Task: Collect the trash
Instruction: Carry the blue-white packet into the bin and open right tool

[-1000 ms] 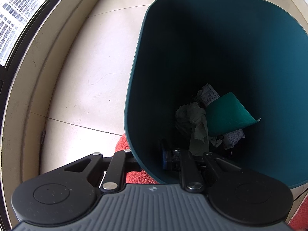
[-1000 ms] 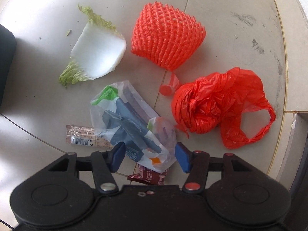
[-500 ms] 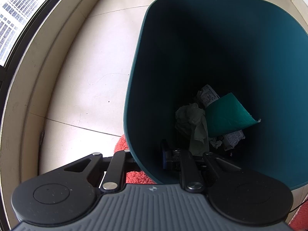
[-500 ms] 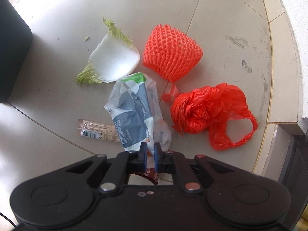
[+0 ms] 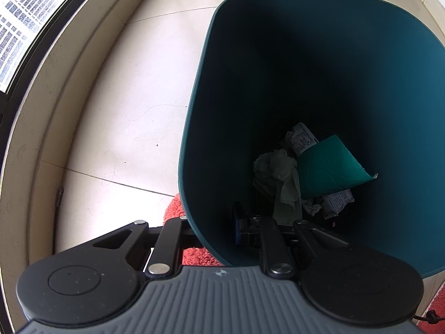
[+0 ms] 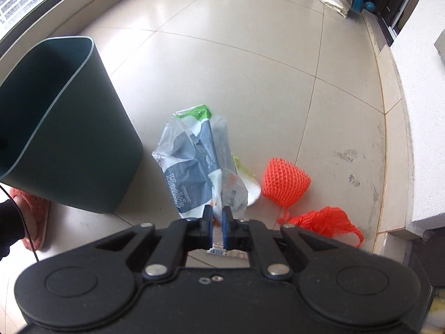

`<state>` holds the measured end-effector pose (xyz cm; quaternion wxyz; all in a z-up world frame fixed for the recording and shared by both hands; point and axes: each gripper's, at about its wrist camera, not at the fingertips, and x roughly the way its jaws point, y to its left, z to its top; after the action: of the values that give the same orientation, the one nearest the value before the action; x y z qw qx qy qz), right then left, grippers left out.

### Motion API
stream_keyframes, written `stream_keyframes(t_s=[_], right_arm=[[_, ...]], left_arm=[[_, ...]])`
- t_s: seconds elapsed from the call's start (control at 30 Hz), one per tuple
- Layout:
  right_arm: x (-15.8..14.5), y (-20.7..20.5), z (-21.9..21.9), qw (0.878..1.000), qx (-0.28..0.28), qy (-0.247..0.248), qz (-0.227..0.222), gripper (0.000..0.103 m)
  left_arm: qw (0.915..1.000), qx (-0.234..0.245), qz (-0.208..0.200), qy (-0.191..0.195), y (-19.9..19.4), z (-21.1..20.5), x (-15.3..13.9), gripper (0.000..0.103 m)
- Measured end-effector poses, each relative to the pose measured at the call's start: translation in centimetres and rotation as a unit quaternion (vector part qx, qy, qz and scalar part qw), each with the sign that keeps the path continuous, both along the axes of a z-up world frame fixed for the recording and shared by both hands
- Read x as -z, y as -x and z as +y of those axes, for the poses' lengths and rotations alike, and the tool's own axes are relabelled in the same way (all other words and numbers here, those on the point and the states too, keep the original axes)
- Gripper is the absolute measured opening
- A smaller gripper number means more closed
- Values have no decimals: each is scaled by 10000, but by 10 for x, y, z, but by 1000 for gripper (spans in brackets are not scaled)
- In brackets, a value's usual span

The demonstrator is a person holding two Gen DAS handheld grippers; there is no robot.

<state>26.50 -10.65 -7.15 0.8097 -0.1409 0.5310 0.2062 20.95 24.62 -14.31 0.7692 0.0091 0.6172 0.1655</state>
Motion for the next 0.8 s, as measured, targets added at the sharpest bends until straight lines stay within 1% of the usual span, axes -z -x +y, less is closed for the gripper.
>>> stream_keyframes(t_s=[0.1,0.17,0.27,0.4,0.57,0.8], right_arm=[[-31,5,24,9994,-206,-245,-163,5],[-44,7,41,9986,-352,-352,-198,5],[-55,10,65,9973,-473,-550,-63,5],[-62,16,102,9951,-708,-695,-13,5],[-53,20,143,9930,-860,-797,137,5],[-21,19,199,9942,-917,-544,118,5]], left_arm=[[10000,-33,-31,-5,1,0,-1,16],[10000,-39,-51,-49,2,-1,-2,16],[9999,-29,-70,-82,3,-3,-3,16],[9999,-47,-153,-47,6,-2,-6,16],[9998,-23,-221,-21,10,-2,-9,16],[9995,-45,-314,49,12,1,-15,16]])
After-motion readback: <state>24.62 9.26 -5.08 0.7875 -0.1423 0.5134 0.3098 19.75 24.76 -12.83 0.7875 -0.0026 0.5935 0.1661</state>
